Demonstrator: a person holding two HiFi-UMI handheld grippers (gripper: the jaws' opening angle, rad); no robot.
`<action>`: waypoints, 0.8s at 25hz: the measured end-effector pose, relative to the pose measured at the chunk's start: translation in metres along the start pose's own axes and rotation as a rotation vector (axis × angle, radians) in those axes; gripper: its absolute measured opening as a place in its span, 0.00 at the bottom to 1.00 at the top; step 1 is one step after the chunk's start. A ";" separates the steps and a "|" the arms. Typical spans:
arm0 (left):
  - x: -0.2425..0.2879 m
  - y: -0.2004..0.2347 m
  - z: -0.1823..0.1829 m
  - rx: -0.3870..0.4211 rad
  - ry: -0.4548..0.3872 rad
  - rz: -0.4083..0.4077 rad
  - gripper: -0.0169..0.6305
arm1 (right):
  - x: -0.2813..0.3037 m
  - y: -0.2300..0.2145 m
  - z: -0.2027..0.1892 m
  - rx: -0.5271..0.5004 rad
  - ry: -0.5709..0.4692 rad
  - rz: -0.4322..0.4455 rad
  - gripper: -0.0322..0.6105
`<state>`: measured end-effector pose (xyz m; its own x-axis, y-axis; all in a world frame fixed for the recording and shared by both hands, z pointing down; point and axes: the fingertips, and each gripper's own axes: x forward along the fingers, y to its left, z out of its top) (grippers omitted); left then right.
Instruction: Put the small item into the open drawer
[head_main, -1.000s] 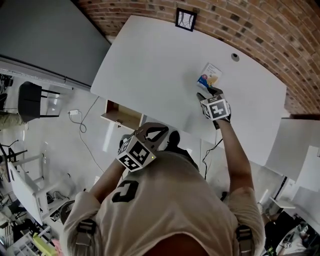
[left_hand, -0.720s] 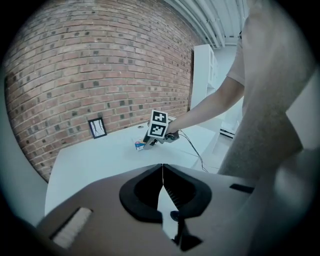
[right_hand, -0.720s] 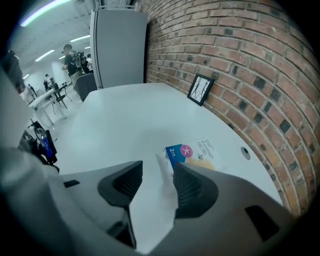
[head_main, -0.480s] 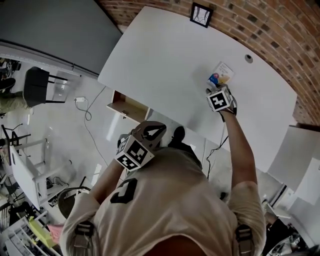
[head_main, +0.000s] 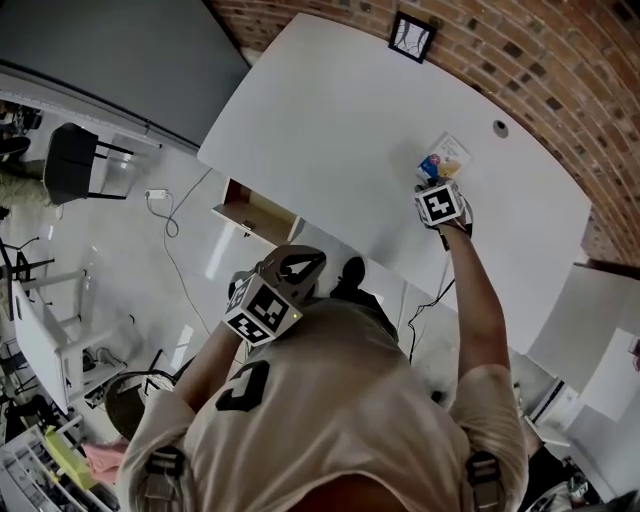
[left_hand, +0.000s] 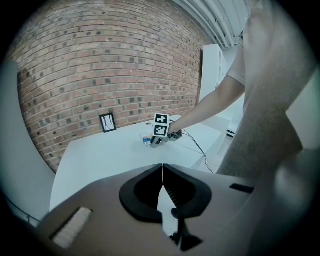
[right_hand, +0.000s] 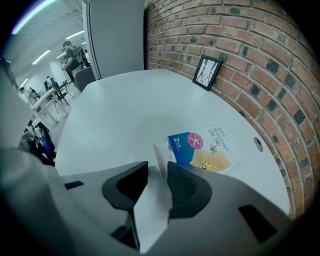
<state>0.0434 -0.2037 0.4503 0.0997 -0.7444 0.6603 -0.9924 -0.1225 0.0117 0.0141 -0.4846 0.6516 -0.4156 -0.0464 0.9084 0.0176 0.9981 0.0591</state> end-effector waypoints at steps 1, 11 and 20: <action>-0.001 0.001 0.000 -0.002 -0.002 0.003 0.03 | -0.001 -0.001 0.000 0.005 -0.002 -0.001 0.22; -0.013 0.004 -0.010 -0.020 -0.009 0.022 0.03 | 0.000 -0.005 0.008 -0.054 -0.026 -0.077 0.12; -0.024 0.012 -0.017 -0.040 -0.014 0.043 0.03 | 0.000 -0.002 0.000 0.013 0.038 -0.072 0.07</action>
<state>0.0281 -0.1768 0.4472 0.0579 -0.7578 0.6499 -0.9978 -0.0644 0.0138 0.0141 -0.4863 0.6519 -0.3807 -0.1190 0.9170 -0.0226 0.9926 0.1194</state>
